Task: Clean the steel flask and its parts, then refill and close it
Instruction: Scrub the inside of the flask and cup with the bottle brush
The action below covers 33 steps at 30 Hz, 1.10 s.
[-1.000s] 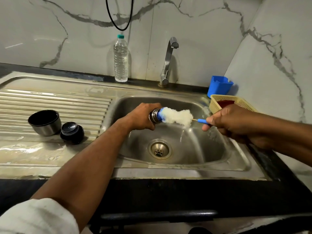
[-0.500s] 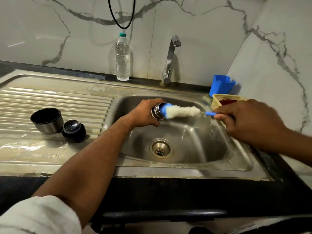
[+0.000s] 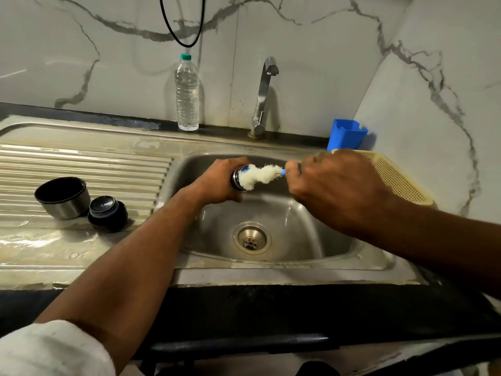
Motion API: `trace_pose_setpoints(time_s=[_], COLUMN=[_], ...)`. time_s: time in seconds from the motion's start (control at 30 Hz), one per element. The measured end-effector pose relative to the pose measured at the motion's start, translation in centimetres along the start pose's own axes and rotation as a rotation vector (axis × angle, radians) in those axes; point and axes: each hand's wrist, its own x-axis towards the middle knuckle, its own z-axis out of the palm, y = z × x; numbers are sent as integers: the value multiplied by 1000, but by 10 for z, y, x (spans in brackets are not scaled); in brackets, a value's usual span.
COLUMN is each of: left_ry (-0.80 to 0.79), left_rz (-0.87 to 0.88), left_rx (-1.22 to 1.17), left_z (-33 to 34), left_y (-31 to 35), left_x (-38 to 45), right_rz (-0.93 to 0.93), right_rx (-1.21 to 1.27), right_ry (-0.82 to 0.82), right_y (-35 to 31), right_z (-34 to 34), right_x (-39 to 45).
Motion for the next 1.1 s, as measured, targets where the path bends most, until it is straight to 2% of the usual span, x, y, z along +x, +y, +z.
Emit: trace_pose_setpoints(time_s=[0.07,0.1,0.17,0.23,0.3,0.37,0.47,0.6,0.77,0.93,1.1], left_ry=[-5,-21,-51,-61,-57,-63,-100,-23,-74,-46,-79], left_rz=[4,19,68,117,138,122,25,-9,74,-10,75], left_rx=[23,40,28,-22,-46,-38,21,-28,-66,-42,-122], left_z=[-1,0,1,3,5,7,3,-8,5,-1,2], left_y=[2,5,12,20,30,37,30,25,32,18,32], left_x=[0,0,1,1,1,0,-2,-4,-3,1,-2], right_rz=[-43,-5,156,330,376,294,147,173,188,241,238], right_rx=[161,245,423,695,786,633,438,322,362,288,388], right_ry=[-151,-210,-261,-394,-458,-446,-346,-224,-318,-233,-315], right_y=[-1,0,6,10,-1,-21,-31,-14,-23,-1,-13], right_z=[-9,-10,-2,9,13,7,-15,-25,-8,-19,-13], right_x=[10,14,28,39,46,48,47,48,52,54,57])
